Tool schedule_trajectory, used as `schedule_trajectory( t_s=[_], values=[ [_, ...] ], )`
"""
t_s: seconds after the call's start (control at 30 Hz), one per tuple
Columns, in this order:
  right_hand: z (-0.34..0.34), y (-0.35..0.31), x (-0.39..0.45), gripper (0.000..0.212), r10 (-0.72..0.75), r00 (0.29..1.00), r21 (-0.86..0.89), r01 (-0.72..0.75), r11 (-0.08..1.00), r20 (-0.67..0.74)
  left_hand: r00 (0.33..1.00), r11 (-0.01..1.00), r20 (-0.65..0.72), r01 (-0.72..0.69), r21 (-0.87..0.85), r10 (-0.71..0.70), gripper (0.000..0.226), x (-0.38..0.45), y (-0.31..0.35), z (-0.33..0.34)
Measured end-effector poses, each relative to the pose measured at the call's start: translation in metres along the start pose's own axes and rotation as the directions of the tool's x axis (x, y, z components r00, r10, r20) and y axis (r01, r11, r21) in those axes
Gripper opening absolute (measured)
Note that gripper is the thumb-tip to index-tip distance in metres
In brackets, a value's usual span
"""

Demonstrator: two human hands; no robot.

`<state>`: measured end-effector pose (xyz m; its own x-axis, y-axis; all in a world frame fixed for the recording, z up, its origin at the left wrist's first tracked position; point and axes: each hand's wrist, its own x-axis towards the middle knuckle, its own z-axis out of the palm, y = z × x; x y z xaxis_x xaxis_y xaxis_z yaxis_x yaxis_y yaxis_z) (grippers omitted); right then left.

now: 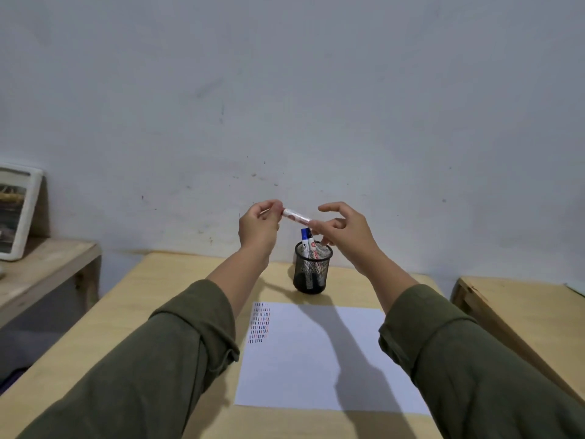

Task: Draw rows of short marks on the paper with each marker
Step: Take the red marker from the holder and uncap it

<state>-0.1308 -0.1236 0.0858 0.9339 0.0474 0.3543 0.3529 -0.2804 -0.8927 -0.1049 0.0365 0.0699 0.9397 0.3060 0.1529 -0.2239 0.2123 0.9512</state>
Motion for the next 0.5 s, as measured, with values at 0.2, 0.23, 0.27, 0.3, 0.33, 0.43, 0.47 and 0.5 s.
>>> schedule_trajectory(
  t_s=[0.2, 0.23, 0.27, 0.3, 0.33, 0.43, 0.47, 0.5],
  values=[
    [0.005, -0.005, -0.022, 0.018, 0.095, 0.991, 0.370, -0.125, 0.920, 0.097, 0.991, 0.986, -0.048, 0.120, -0.115, -0.126, 0.035, -0.019, -0.010, -0.008],
    [0.006, -0.004, -0.025, 0.016, 0.107, 0.987, 0.414, -0.148, 0.898, 0.120, 0.990, 0.985, -0.041, 0.129, -0.115, -0.135, 0.035, -0.023, -0.011, -0.008],
    [0.008, -0.004, -0.027, 0.014, 0.116, 0.983, 0.442, -0.167, 0.881, 0.140, 0.990, 0.985, -0.024, 0.137, -0.106, -0.140, 0.034, -0.026, -0.012, -0.008],
    [0.010, -0.003, -0.029, 0.013, 0.121, 0.980, 0.457, -0.181, 0.871, 0.157, 0.990, 0.985, 0.004, 0.143, -0.100, -0.143, 0.031, -0.030, -0.012, -0.007],
    [0.012, -0.003, -0.031, 0.012, 0.124, 0.977, 0.464, -0.192, 0.865, 0.173, 0.989, 0.984, 0.041, 0.147, -0.096, -0.143, 0.028, -0.033, -0.011, -0.006],
    [0.019, -0.003, -0.034, 0.010, 0.121, 0.974, 0.478, -0.201, 0.855, 0.194, 0.981, 0.982, 0.145, 0.144, -0.121, -0.126, 0.018, -0.043, -0.008, -0.001],
    [0.020, -0.003, -0.034, 0.009, 0.117, 0.976, 0.493, -0.196, 0.848, 0.186, 0.979, 0.981, 0.171, 0.134, -0.141, -0.109, 0.015, -0.044, -0.008, -0.001],
    [0.021, -0.004, -0.033, 0.009, 0.114, 0.978, 0.508, -0.189, 0.841, 0.177, 0.977, 0.980, 0.194, 0.116, -0.159, -0.084, 0.014, -0.045, -0.008, -0.002]
  ],
)
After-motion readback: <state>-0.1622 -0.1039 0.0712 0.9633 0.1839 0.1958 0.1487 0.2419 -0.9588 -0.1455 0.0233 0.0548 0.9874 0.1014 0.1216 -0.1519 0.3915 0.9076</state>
